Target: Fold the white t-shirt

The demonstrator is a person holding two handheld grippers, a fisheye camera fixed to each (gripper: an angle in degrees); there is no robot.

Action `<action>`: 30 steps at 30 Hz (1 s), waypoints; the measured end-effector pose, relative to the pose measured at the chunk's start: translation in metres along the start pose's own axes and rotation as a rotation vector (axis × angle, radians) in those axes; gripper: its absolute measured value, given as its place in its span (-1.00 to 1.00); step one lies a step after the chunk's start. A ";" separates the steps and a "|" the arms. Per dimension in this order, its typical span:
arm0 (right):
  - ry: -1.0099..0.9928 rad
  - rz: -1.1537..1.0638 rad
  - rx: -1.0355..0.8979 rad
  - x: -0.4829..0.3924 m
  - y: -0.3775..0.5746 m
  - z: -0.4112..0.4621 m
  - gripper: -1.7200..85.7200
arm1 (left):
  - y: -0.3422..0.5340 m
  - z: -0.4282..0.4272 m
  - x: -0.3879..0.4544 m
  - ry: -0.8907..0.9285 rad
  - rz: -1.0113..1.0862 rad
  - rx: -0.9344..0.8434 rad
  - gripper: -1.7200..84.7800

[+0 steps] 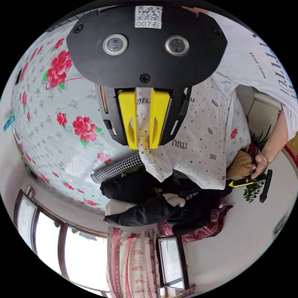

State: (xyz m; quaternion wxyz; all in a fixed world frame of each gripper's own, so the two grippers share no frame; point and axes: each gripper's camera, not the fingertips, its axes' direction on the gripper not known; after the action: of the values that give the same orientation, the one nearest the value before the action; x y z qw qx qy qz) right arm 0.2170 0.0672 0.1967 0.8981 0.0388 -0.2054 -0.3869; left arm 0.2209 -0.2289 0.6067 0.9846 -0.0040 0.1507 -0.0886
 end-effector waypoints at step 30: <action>-0.140 0.041 -0.324 -0.021 0.263 -0.026 -0.92 | 0.295 0.049 0.120 0.129 0.002 -0.527 -0.77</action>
State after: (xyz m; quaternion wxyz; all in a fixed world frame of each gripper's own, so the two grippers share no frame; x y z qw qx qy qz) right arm 0.3927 0.2636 0.2260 0.8838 -0.1377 -0.2031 -0.3984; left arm 0.3995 0.0395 0.6082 0.9380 -0.2544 0.2309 -0.0454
